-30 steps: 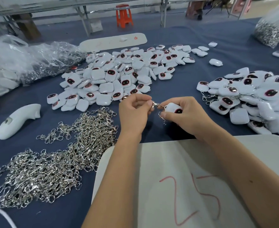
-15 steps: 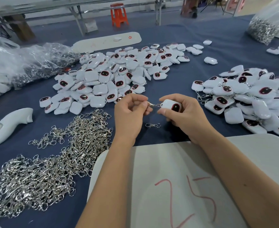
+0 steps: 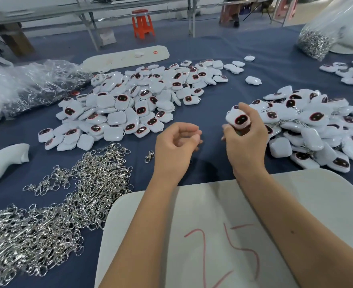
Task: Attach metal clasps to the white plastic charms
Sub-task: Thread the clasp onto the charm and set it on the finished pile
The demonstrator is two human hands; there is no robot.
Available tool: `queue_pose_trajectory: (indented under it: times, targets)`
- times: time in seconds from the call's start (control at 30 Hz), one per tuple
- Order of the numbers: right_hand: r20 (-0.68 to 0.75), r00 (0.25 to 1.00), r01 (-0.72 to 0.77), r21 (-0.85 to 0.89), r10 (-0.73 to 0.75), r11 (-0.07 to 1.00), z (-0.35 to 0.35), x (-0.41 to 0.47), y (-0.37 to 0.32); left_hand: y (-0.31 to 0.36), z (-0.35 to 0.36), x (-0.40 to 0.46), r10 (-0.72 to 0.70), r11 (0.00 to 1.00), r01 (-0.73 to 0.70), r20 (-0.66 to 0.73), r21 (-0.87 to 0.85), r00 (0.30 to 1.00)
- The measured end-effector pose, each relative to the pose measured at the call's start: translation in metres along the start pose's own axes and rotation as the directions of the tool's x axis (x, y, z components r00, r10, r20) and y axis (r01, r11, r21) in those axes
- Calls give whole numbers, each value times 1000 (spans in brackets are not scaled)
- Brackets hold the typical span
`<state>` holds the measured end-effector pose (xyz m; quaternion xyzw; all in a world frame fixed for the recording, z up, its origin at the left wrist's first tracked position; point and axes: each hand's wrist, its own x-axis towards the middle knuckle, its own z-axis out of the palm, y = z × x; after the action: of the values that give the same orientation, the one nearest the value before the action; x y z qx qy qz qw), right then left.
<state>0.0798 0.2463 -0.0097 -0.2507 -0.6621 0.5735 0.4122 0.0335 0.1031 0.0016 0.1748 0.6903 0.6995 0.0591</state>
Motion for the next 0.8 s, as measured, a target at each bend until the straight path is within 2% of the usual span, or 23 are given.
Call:
queue_pose_trajectory:
  times: [0.07,0.1,0.23,0.3,0.33,0.4,0.5,0.53,0.6,0.67,0.73,0.8]
  targets:
    - [-52,990,125,-56,-128,991,-4,1,-2,-3,2,-1,28,996,-29,13,90,1000]
    - [-34,982,183,-115,-188,976,-4,-1,-4,-3,2,-1,33,993,-33,4,110,999]
    - [160,944,326,-328,-288,887,1,-10,-6,-2,-3,2,49,991,-29,-155,129,987]
    - [314,897,420,-379,-312,825,5,-11,-4,-2,-14,5,135,961,-64,-253,269,958]
    - [417,854,476,-385,-311,791,7,-12,-3,-2,-21,6,208,906,-81,-272,415,939]
    - [620,745,564,-388,-246,729,11,-18,-5,-3,-40,11,294,707,-51,-227,705,928]
    - [760,630,657,-413,-159,631,19,-27,-8,-4,-61,18,100,441,61,-117,896,988]
    - [775,615,667,-411,-148,621,22,-28,-9,-3,-64,19,31,377,70,-88,923,996]
    - [791,597,664,-394,-134,635,27,-31,-10,-5,-66,18,-2,302,66,-68,951,998]
    - [792,599,667,-413,-116,620,32,-33,-11,-5,-64,16,54,282,58,-76,958,996]
    - [781,614,658,-426,-116,620,32,-33,-10,-4,-63,15,121,332,59,-104,942,987]
    - [757,641,606,-403,-122,686,31,-34,-9,-2,-64,14,175,383,45,-120,923,977]
